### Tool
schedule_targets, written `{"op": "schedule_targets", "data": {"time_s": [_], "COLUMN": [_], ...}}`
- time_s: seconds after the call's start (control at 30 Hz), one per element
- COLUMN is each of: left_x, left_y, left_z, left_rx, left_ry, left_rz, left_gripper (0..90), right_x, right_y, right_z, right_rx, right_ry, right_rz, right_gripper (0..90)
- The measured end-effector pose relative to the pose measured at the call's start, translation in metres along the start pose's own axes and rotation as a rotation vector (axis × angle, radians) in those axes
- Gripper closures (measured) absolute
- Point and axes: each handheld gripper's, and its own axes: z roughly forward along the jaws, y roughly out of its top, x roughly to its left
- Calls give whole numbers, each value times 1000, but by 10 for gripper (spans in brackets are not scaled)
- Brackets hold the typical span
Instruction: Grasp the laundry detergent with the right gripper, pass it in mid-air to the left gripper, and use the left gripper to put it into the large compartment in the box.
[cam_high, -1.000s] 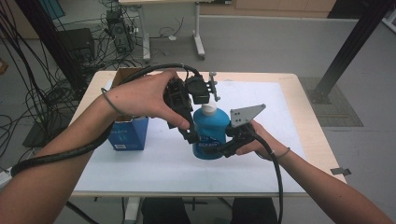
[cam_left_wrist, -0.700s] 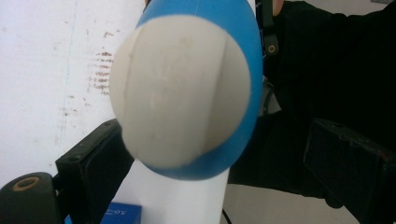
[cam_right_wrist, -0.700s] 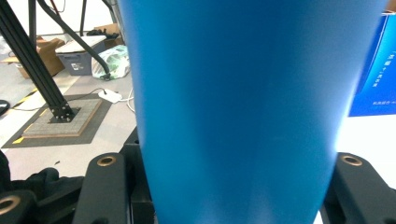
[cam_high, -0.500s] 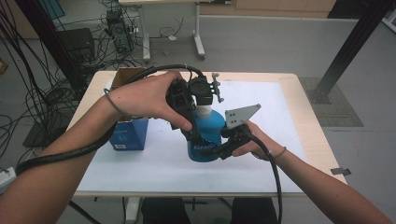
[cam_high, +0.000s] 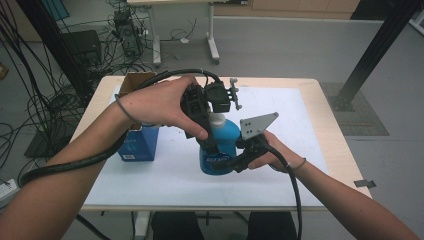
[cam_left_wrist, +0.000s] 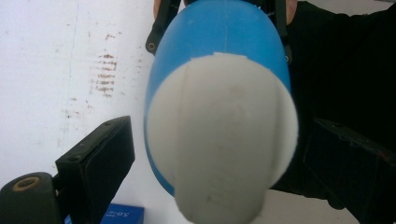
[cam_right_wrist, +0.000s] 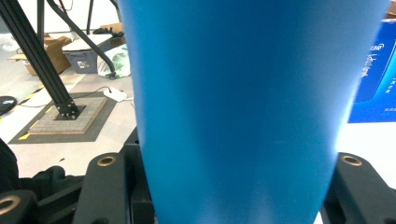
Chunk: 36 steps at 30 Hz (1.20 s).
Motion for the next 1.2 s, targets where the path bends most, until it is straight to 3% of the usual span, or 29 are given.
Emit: {"op": "schedule_targets", "data": {"time_s": [1.2], "left_x": [5], "left_y": [-5], "left_z": [2], "left_rx": [7], "left_ry": [-5], "left_rz": [0], "left_gripper": [89], "right_x": [-3], "right_y": [-1], "right_z": [5], "right_rx": [-2], "right_ry": [4], "right_rz": [0], "right_gripper": [413]}}
